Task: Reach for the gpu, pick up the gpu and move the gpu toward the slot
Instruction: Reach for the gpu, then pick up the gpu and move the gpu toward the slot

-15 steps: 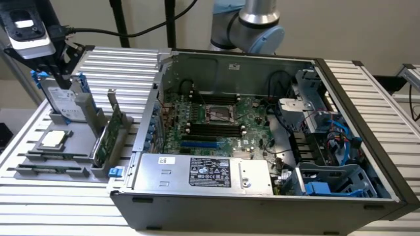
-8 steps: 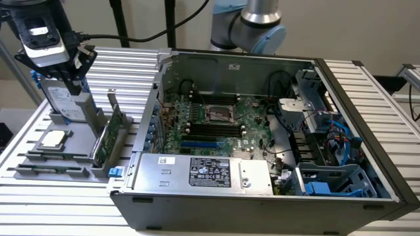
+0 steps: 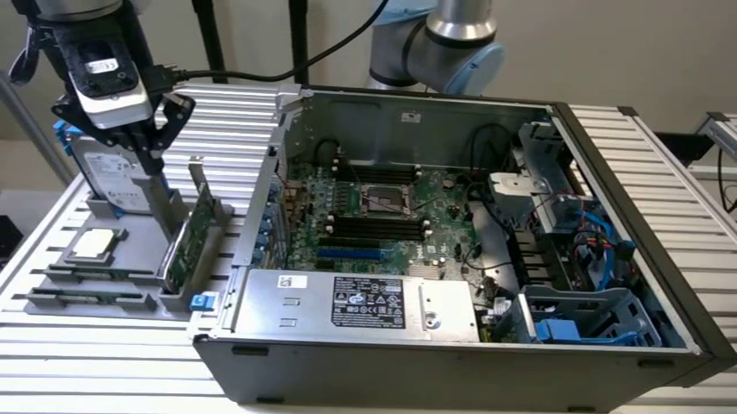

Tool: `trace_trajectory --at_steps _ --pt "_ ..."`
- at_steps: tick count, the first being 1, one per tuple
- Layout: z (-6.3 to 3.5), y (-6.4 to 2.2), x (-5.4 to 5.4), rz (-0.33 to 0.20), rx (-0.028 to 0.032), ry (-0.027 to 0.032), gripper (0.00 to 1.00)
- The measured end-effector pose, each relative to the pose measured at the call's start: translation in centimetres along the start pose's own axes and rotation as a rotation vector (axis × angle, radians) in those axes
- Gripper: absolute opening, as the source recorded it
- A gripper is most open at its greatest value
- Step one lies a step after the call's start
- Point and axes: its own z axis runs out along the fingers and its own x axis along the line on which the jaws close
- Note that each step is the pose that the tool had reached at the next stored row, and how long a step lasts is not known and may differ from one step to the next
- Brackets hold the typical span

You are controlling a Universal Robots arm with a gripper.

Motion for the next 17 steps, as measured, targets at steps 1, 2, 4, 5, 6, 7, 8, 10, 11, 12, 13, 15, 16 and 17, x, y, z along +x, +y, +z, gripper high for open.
trace_trajectory --at_steps 1,2,4,5,6,7,8,10,11,12,13,15,16,17 --pt "0.02 0.00 -0.09 0.001 0.0007 -0.0001 0.11" --pt "0.03 0.00 -0.10 0.001 0.0006 -0.0001 0.11" --pt "0.03 0.00 -0.10 0.001 0.0007 -0.0001 0.11" --pt "0.03 0.00 -0.10 0.001 0.0007 -0.0001 0.11" --pt "0.03 0.00 -0.11 0.001 0.0007 -0.0001 0.11" --pt "0.02 0.00 -0.11 0.001 0.0008 0.0000 0.11" --pt "0.02 0.00 -0.11 0.001 0.0007 0.0000 0.11" --pt "0.03 0.00 -0.11 0.001 0.0007 -0.0001 0.11" --pt "0.03 0.00 -0.11 0.001 0.0006 -0.0001 0.11" --pt "0.03 0.00 -0.11 0.001 0.0006 -0.0001 0.11" --pt "0.03 0.00 -0.11 0.001 0.0006 -0.0001 0.11" --pt "0.03 0.00 -0.11 0.001 0.0006 -0.0001 0.11" --pt "0.03 0.00 -0.11 0.001 0.0006 -0.0001 0.11" --pt "0.03 0.00 -0.11 0.001 0.0006 -0.0001 0.11"
